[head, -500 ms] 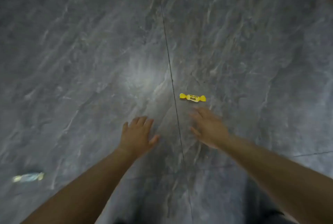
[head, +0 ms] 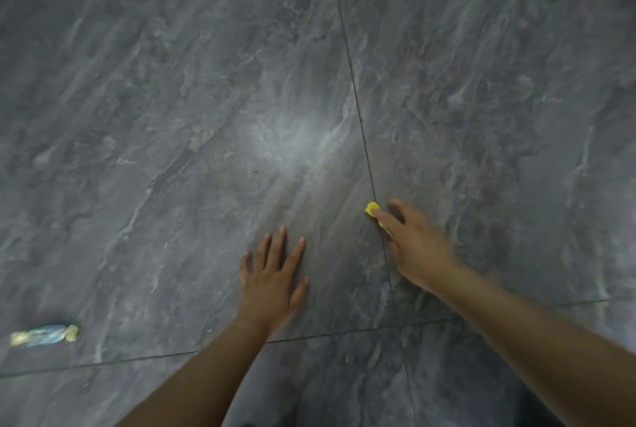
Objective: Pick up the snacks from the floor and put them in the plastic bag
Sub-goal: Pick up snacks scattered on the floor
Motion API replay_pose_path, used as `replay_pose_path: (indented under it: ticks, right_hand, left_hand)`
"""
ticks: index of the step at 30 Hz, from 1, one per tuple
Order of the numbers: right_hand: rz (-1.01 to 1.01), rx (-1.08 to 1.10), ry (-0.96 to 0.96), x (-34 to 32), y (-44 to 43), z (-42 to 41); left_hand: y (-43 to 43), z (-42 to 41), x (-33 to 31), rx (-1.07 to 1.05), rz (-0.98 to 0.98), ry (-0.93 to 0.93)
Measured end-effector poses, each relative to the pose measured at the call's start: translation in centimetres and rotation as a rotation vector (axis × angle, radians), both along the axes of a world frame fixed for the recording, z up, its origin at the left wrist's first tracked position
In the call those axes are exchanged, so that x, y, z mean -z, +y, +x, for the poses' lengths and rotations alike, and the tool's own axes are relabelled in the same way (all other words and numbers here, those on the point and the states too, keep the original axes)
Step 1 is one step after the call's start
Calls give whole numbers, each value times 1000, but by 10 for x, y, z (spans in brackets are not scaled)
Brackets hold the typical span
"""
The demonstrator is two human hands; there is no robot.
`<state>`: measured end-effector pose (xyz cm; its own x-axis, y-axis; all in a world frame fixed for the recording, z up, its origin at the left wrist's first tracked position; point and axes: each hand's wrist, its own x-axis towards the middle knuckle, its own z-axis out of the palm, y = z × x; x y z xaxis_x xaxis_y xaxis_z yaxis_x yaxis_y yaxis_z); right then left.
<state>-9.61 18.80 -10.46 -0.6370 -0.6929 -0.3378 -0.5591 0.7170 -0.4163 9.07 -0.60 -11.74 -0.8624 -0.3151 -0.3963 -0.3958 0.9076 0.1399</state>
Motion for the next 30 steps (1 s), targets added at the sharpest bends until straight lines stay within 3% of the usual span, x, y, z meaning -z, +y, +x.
replay_pose_path:
  ticks: [5,12,15,19,26,30]
  right_hand:
    - [-226,184,95,17,20,45]
    - [-188,211,-50,1,-16,91]
    - [-203,154,-77,0,-59,99]
    - [-243,-74,-97,1,-121,113]
    - [-291,-384,-112,9,-201,152]
    - [-270,-424,-75,14,-203,160]
  left_hand:
    - [-7,8,15,6,47,76]
    - [-30,27,2,134,99,89]
    - [-36,47,1,101,72,117]
    - [-53,96,-8,16,29,136]
    - [-124,182,-34,-431,-1,151]
    - [-172,210,-41,-671,-97,34]
